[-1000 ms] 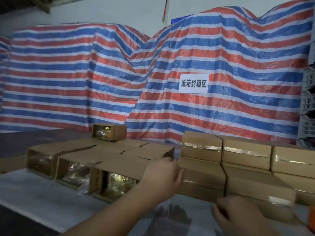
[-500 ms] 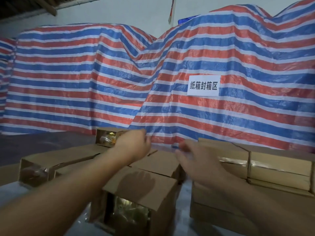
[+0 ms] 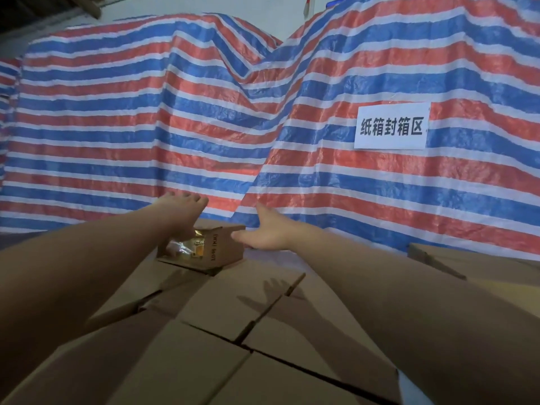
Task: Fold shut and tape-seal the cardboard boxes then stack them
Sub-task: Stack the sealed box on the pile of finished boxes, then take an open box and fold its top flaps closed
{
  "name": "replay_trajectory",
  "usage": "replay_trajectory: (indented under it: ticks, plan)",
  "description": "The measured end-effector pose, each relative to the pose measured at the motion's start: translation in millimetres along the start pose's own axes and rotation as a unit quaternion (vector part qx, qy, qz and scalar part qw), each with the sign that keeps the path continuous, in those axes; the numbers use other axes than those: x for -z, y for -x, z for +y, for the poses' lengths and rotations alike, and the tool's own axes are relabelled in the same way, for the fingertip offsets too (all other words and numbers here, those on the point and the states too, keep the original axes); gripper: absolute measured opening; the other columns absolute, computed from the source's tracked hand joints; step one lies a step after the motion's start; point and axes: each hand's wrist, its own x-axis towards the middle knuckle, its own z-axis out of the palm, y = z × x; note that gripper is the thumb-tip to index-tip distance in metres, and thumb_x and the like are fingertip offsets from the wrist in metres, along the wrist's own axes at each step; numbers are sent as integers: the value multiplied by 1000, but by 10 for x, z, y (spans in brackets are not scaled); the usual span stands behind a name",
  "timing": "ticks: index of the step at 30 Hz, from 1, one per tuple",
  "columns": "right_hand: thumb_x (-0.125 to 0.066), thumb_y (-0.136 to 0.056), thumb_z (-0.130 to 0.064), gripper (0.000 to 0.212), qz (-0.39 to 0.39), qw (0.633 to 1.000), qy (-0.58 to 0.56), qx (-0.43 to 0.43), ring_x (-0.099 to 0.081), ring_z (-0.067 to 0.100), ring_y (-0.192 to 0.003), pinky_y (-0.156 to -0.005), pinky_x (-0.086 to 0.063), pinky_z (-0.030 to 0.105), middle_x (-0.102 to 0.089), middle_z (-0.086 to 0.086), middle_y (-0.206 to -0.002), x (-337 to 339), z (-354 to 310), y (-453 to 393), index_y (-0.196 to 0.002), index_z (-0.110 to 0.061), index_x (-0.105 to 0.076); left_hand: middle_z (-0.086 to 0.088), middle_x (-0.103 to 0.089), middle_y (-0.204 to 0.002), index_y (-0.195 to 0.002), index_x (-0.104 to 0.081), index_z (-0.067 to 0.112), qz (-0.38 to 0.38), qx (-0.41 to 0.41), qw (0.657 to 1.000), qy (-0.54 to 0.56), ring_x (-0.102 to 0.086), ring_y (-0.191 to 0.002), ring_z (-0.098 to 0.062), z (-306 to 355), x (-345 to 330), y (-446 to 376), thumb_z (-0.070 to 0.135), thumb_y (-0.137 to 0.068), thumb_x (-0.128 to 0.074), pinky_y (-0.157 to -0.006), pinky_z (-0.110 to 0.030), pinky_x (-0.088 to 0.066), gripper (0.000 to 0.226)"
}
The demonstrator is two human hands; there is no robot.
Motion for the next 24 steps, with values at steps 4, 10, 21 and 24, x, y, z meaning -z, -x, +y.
replay_trajectory:
  ticks: [4, 10, 21, 24]
  plan:
    - [-59, -90, -62, 103, -37, 997, 62, -26, -15, 31, -153, -121, -25, 45, -7, 5, -168, -220, 121, -348, -160, -17, 2, -5, -27, -160, -155, -14, 18, -46, -12, 999, -3, -31, -145, -26, 92, -253, -273, 38, -88, -65, -115, -47, -30, 87]
    - [-59, -89, -60, 93, -38, 995, 85, -24, -35, 31, -141, -112, -38, 42, -26, 10, -159, -421, 182, -492, -158, -17, -12, 7, -61, -102, -118, -57, 28, -68, -23, 997, 36, -57, -92, -15, 218, -318, -366, 12, -92, -52, -76, -29, -50, 31]
    - [-57, -82, -70, 103, 72, 987, -137, -38, -34, 33, -144, -100, -40, 43, -18, 2, -165, 293, -348, -46, -159, -30, -3, 9, -60, -95, -107, -64, 26, 105, -63, 980, 159, -55, -86, -17, 118, 1227, -97, 19, -96, -51, -81, -32, -50, 19]
    - [-55, -81, -71, 92, 70, 978, -190, -47, -47, 32, -132, -95, -41, 42, -38, 3, -155, 672, -522, 311, -156, -38, -14, 8, -60, -95, -106, -63, 22, 107, -89, 969, 205, -57, -90, -16, 217, 1761, 93, 15, -95, -54, -80, -30, -45, 16]
